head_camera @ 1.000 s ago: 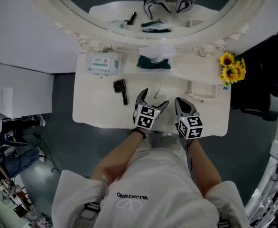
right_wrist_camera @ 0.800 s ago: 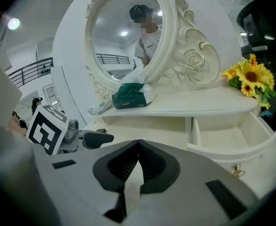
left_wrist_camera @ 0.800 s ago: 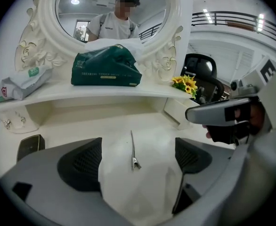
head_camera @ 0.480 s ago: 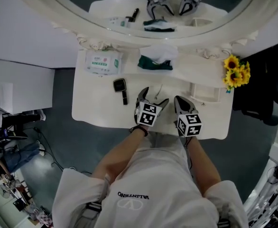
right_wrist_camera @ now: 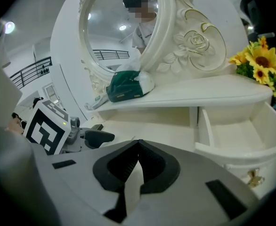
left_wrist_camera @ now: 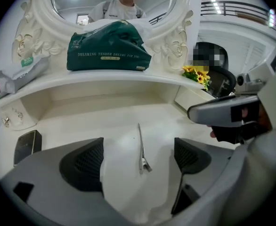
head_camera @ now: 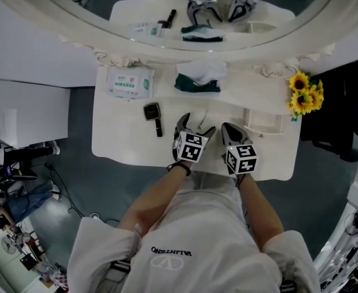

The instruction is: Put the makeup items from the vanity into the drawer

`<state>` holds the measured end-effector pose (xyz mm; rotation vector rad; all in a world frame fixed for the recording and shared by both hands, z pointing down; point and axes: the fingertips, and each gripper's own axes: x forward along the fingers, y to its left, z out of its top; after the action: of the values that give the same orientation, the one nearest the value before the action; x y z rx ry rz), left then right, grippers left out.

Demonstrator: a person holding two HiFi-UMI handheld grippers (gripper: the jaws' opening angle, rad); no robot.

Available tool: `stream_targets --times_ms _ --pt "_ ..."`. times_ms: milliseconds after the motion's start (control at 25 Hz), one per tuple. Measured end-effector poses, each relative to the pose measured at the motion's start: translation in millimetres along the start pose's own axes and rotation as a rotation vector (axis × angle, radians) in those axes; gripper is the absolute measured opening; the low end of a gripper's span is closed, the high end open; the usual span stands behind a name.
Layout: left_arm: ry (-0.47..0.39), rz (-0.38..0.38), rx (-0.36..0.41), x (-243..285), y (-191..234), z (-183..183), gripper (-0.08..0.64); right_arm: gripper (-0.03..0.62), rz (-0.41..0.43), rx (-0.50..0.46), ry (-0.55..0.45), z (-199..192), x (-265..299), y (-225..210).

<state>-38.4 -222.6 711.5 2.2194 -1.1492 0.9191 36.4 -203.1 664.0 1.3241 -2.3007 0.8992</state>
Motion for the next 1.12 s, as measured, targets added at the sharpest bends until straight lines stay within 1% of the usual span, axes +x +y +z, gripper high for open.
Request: stream_targets --times_ms 40,120,280,320,360,480,640,720,800,880,920,960,1120 --pt "0.008 0.012 0.012 -0.5 0.9 -0.6 0.457 0.012 0.0 0.002 0.004 -0.8 1.2 -0.6" --pt "0.022 0.038 0.033 -2.1 4.0 -2.5 0.396 0.012 -0.001 0.01 0.012 -3.2 3.0 -1.4" --pt "0.019 0.051 0.049 -2.6 4.6 -2.6 0.386 0.012 0.006 0.017 0.02 -5.6 6.5 -0.5" --pt "0.018 0.051 0.057 -3.3 3.0 -2.0 0.372 0.012 0.008 0.018 0.021 -6.1 7.0 0.1" --pt "0.019 0.049 0.068 -4.0 0.6 -1.6 0.352 0.012 0.011 0.018 0.023 -6.5 7.2 0.8" --pt "0.024 0.04 0.081 -5.0 -9.6 -3.2 0.237 0.012 0.015 0.016 0.026 -7.7 6.5 1.9" --pt "0.025 0.038 0.081 -5.8 -14.2 -4.1 0.192 0.012 0.022 0.015 0.025 -8.1 4.6 4.0" --pt "0.024 0.034 0.084 -6.0 -17.0 -3.8 0.145 0.012 0.024 0.014 0.022 -8.4 2.9 4.6" --pt "0.018 0.036 0.082 -6.3 -19.0 -4.2 0.114 0.012 0.025 0.012 0.022 -9.4 1.0 5.0" --pt "0.015 0.042 0.085 -7.2 -20.8 -5.5 0.102 0.012 0.027 0.011 0.027 -11.8 -1.2 5.1" --pt "0.015 0.046 0.089 -7.4 -21.1 -5.9 0.077 0.012 0.027 0.011 0.028 -12.5 -1.9 4.9" --pt "0.015 0.05 0.091 -7.2 -21.0 -5.9 0.032 0.012 0.027 0.011 0.028 -12.5 -2.3 4.4" --pt "0.015 0.051 0.09 -6.0 -18.9 -4.9 0.026 0.012 0.026 0.009 0.021 -9.9 -4.4 3.2"
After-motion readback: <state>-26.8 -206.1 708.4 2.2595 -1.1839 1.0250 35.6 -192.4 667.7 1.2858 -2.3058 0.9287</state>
